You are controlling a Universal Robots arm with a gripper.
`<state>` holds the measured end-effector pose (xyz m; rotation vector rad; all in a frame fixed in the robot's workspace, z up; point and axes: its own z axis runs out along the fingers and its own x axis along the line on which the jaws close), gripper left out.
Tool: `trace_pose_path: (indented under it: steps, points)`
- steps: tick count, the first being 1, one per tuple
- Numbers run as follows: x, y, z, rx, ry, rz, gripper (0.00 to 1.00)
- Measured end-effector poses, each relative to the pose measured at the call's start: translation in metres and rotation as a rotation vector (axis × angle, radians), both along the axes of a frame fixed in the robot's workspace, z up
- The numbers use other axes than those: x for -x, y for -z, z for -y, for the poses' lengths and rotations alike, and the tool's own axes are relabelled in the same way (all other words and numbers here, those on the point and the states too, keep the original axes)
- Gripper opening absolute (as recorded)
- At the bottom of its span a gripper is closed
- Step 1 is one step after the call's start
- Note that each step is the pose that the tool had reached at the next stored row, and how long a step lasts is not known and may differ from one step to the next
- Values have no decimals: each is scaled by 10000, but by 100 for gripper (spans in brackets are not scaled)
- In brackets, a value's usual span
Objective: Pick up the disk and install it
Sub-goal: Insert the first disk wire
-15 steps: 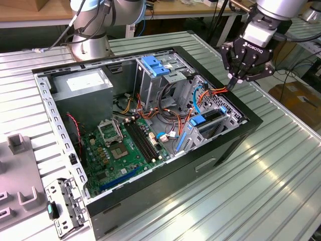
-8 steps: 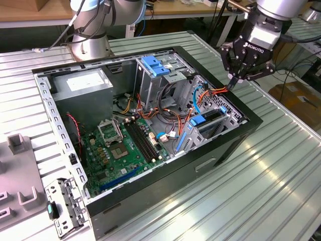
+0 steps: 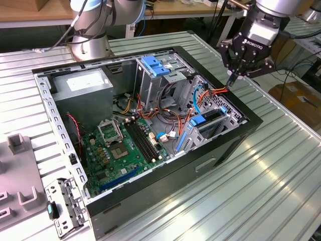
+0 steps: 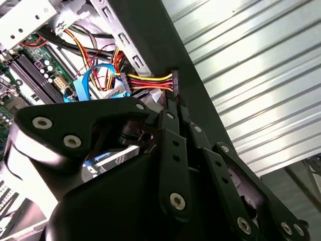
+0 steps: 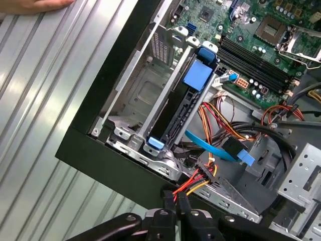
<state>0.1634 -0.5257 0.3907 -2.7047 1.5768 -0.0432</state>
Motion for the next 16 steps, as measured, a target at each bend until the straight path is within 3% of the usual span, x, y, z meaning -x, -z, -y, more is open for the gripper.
trace_pose_path:
  steps: [1,3,4,16]
  points:
    - [-18,2,-18,-1,-30,0,18]
    - [-23,13,-21,0,-560,0,19]
    - [-24,18,-22,1,-775,0,25]
    - [-38,116,-21,24,-3056,-3,25]
